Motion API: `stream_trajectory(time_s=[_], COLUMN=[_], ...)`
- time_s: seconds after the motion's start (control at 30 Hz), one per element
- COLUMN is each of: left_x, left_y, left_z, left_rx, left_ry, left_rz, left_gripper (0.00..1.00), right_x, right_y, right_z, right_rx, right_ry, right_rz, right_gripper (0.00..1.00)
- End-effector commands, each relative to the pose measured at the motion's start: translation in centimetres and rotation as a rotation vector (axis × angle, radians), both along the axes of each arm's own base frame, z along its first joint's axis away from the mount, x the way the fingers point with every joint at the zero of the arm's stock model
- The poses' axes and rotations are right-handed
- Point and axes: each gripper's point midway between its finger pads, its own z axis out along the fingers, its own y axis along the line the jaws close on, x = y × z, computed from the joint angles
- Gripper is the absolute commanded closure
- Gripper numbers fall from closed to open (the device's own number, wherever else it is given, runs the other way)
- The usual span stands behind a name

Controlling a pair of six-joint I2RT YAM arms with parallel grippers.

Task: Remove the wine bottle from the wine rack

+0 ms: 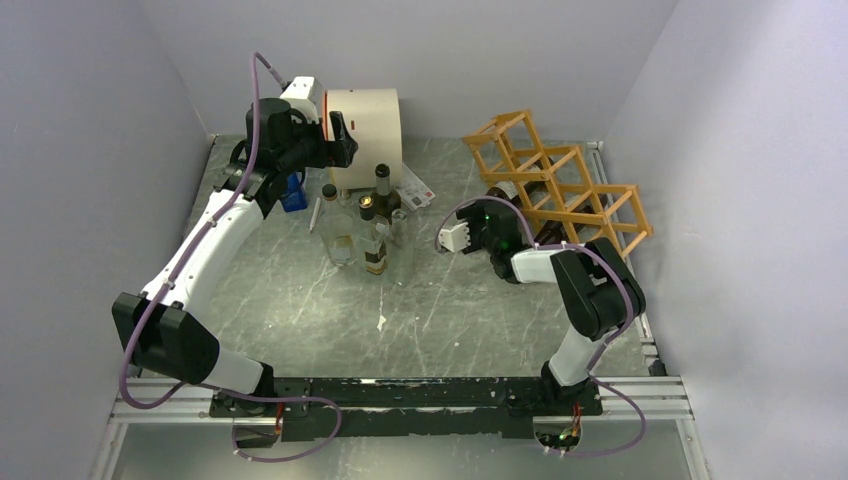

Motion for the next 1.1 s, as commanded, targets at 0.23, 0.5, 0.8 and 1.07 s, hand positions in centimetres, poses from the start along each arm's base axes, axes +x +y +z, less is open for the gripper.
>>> stream_trajectory(time_s=[0.23, 0.5, 0.8, 1.07], left_x=[0.0, 0.0, 0.1, 0.0], left_y=[-0.5, -0.5, -0.8, -0.8], left_z=[1.9, 1.8, 1.6, 1.7], left_rx=[-0.04, -0.041, -0.051, -0.056], left_ry=[-0.04, -0.039, -0.03, -0.034], left_rz=[-0.03, -0.028, -0.041, -0.043], left_gripper=[0.08, 0.08, 0.08, 0.08], right_x=[-0.5, -2.3, -4.7, -7.5], right_y=[0.7, 1.0, 1.8, 2.7], right_z=[1.4, 1.5, 1.1, 1.7], right_rx=[-0.084, -0.111, -0.135, -0.124], right_ry=[-0.095, -0.09, -0.081, -0.088], right_rz=[0.026, 0.041, 0.048, 0.067], right_gripper=[0.48, 0.57, 0.69, 0.73])
